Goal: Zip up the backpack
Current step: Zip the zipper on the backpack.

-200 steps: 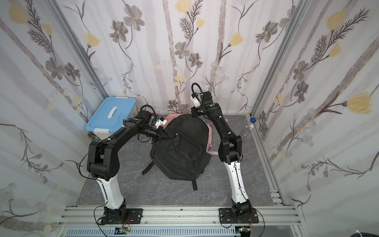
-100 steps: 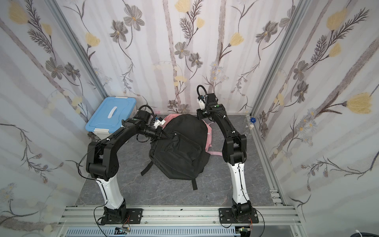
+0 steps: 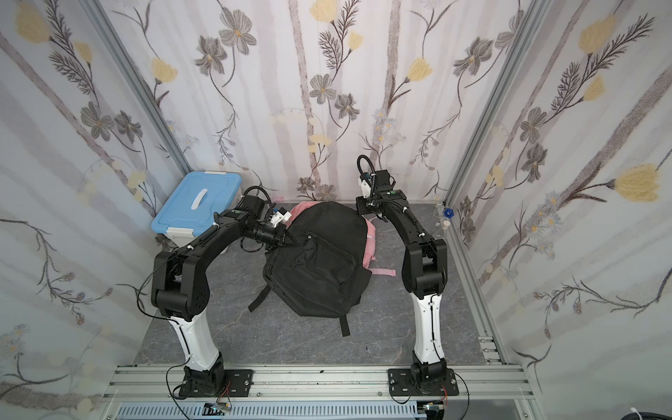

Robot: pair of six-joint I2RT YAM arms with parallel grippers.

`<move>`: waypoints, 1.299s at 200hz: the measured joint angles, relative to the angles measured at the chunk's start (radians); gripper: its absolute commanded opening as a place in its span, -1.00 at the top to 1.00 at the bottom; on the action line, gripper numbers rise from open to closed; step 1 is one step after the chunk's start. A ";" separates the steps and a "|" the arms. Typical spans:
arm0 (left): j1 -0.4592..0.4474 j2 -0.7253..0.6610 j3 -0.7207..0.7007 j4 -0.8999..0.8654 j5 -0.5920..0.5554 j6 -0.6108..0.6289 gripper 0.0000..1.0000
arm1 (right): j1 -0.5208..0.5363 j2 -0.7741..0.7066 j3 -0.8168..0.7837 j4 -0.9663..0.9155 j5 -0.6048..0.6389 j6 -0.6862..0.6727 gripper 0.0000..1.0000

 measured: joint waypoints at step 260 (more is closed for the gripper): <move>0.009 -0.020 -0.026 0.035 -0.026 -0.035 -0.38 | -0.075 -0.159 -0.378 0.249 -0.027 0.154 1.00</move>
